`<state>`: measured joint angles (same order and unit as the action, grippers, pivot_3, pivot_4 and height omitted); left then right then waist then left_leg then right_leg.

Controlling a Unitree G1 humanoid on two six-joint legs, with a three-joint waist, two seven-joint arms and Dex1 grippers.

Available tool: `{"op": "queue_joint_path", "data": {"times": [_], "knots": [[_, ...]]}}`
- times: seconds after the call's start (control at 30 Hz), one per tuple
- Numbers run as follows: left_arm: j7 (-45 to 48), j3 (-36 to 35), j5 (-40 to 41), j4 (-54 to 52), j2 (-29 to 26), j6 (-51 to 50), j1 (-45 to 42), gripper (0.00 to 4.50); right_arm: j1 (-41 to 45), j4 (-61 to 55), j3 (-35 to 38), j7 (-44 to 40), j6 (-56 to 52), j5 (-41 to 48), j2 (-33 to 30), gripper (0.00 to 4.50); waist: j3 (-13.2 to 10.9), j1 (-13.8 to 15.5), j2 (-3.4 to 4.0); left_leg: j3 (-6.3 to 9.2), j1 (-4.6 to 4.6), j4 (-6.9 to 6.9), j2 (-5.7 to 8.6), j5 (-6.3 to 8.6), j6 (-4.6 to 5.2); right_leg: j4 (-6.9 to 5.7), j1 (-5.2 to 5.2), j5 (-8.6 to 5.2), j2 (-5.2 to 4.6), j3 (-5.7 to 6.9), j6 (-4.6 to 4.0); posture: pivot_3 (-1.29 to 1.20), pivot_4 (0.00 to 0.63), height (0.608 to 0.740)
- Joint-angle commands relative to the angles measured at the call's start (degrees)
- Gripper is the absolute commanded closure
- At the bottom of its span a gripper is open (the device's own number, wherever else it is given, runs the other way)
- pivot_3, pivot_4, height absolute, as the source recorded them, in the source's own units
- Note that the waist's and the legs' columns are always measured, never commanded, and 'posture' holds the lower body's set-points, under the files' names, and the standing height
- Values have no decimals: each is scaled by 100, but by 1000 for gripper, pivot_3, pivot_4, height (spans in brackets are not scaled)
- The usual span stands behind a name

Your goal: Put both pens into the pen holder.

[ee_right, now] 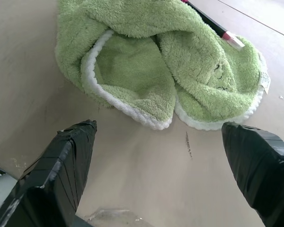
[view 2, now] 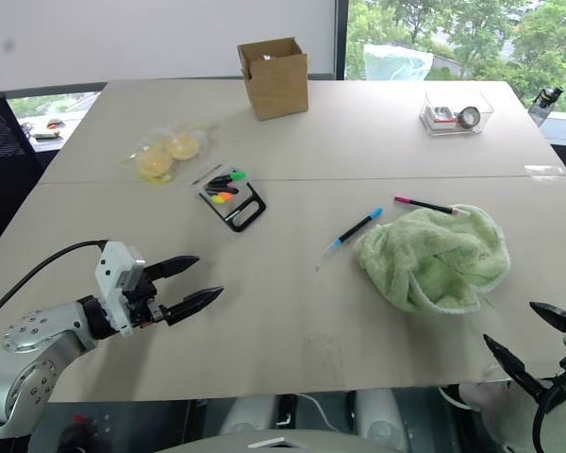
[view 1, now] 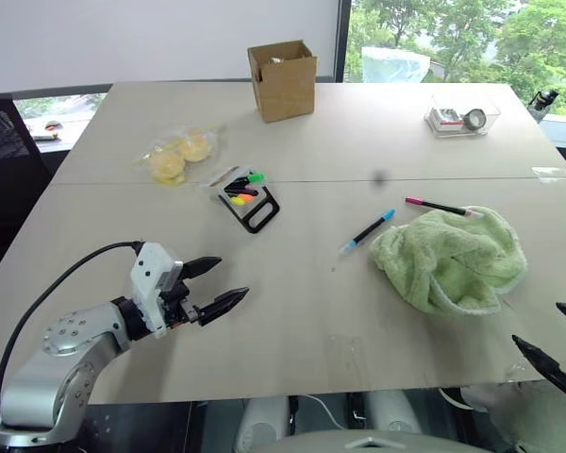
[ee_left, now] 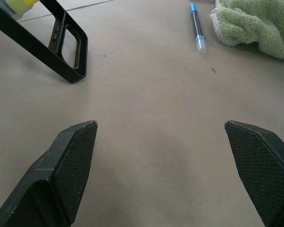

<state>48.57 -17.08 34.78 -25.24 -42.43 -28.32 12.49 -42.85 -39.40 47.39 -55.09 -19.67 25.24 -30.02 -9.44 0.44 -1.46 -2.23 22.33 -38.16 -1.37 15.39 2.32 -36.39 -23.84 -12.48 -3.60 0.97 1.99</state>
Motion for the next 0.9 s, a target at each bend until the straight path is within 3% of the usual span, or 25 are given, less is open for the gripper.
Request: {"op": "queue_joint_path", "data": {"times": [0.03, 0.3, 0.43, 0.6, 0.73, 0.83, 0.9], "knots": [[3, -47, 96, -74, -3, 31, -245, 13, 174, -70, -140, 193, -121, 194, -100, 0, 0, 18, 0, 0, 0, -1, 0, 0, 0, 1, 0, 0, 0, 0, 0, 0, 150, 740], [5, 473, 319, -518, 82, -138, -1096, 13, 1563, -710, -1114, 1168, -1354, 699, -831, 0, 2, 36, 10, 6, 6, -17, 4, -1, 4, 4, 7, 2, -1, 8, 0, 0, 150, 740], [166, 804, 303, -723, 54, -69, -1338, 13, 2480, -696, -1888, 1732, -2317, 491, -1552, 0, 1, 35, 11, 7, 22, -16, 8, -1, 6, 8, 0, 15, 34, 12, -22, 0, 150, 740], [251, 1073, 429, -914, 104, -137, -1565, 13, 4065, 131, -2903, 2053, -3159, 539, -1900, 0, -1, 33, 7, 10, 27, -17, 8, 0, 8, 17, 1, 16, 47, 17, -23, 0, 150, 740], [275, 1306, 325, -925, 175, -41, -1704, 13, 5606, 1308, -4036, 2473, -4210, 387, -1551, 0, 0, 18, -1, 9, 28, -21, 9, -1, 10, 17, 2, 18, 53, 19, -23, 0, 150, 740], [228, 1318, 313, -924, 201, -4, -1707, 13, 5782, 1731, -4835, 2461, -4398, -70, -1835, 0, -2, 49, 2, 12, 30, -20, 9, -1, 10, 14, 0, 18, 58, 17, -24, 0, 150, 740], [213, 1301, 305, -928, 214, 19, -1661, 13, 5751, 1930, -4940, 2470, -4558, -99, -1851, 0, -1, 78, 3, 32, 44, -20, 9, -1, 9, 18, 0, 16, 55, 22, -23, 0, 150, 740]]}}
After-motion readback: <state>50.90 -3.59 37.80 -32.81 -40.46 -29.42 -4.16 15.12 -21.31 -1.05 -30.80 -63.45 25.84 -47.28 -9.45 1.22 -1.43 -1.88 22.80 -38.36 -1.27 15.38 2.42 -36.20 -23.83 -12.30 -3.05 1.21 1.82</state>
